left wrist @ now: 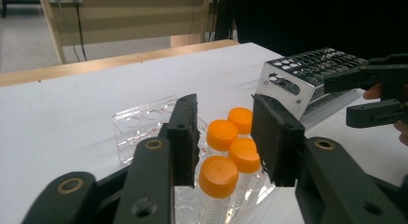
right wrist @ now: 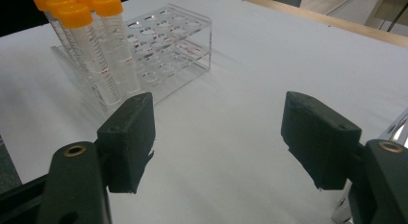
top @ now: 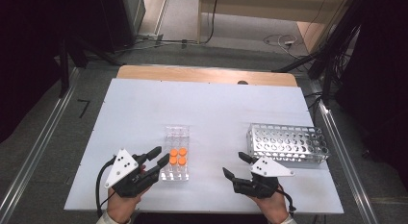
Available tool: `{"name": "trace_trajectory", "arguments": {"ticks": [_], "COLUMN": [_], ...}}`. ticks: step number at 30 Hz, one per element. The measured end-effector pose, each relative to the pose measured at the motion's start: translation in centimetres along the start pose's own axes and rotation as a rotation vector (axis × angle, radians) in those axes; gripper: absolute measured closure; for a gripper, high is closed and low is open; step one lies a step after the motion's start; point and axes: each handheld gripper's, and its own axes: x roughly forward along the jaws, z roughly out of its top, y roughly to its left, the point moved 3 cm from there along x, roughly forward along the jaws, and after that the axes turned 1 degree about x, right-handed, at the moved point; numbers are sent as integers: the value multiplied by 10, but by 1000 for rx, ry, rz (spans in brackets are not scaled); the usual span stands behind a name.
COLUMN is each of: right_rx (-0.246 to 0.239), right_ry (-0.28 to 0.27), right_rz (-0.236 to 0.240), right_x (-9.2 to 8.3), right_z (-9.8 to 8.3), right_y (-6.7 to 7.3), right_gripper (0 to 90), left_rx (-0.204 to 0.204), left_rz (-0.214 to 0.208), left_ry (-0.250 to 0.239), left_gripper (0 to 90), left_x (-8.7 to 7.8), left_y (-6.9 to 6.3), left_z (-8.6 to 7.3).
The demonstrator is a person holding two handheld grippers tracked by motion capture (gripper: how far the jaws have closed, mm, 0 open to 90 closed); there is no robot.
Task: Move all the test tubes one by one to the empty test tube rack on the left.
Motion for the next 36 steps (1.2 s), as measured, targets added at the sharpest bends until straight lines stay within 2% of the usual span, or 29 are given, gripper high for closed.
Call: {"name": "trace_trajectory", "arguments": {"ticks": [7, 19, 25, 36], "right_rx": [4, 5, 8, 9], "right_ry": [-1, -2, -4, -7], "right_rz": [-3, -5, -5, -8], "right_x": [-1, -1, -1, -2], "right_z": [0, 0, 0, 0], "right_y": [0, -2, -2, -3], "right_gripper": [261, 261, 261, 260], "left_rx": [-1, -24, -31, -37], "left_rz": [0, 29, 49, 80], "left_ry": [-1, 16, 25, 20], "left_gripper": [588, 332, 260, 230], "left_x": [0, 3, 4, 3], "left_y": [0, 2, 5, 11], "left_z": [1, 0, -1, -1]}}
